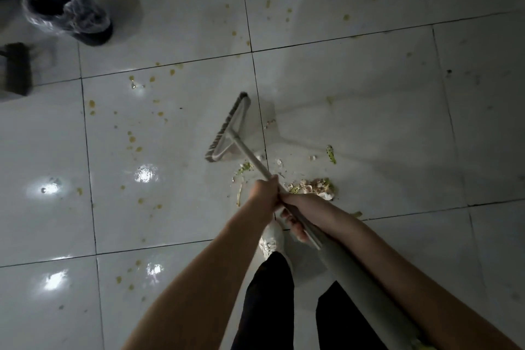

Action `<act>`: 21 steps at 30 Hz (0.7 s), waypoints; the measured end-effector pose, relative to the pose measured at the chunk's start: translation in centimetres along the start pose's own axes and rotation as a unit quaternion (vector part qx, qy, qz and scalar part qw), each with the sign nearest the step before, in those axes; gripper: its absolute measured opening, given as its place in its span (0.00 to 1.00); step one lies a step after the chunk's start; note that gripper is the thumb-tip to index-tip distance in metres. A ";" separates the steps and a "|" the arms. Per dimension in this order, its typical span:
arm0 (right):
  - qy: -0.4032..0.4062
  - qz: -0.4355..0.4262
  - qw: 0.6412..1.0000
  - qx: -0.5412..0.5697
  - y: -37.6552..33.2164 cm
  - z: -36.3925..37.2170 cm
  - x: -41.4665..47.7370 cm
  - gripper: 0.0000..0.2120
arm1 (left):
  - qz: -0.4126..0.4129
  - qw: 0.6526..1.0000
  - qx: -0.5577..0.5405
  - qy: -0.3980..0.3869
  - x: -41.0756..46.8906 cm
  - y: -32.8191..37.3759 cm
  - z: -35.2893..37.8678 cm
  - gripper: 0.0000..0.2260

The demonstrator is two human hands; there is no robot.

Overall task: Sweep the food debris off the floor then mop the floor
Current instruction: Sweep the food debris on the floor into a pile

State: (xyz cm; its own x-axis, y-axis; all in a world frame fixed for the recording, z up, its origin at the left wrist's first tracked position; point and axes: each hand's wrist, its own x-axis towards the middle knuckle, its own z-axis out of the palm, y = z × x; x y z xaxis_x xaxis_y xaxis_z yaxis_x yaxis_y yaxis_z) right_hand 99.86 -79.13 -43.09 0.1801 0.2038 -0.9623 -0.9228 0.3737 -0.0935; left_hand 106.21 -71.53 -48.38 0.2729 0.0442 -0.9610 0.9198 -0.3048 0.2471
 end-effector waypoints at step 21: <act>0.084 0.031 0.995 -0.050 10.0 -17.5 -5.2 0.22 | -0.062 0.996 -0.032 -0.061 -4.4 -11.6 17.6 0.05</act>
State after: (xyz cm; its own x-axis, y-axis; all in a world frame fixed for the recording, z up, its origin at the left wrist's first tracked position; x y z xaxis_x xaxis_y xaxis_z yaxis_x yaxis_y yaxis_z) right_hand 83.74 -92.35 -43.49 0.0696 0.0664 -0.9954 -0.9612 0.2714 -0.0491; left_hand 89.38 -84.92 -49.25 0.1233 -0.0402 -0.9916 0.9612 -0.2435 0.1294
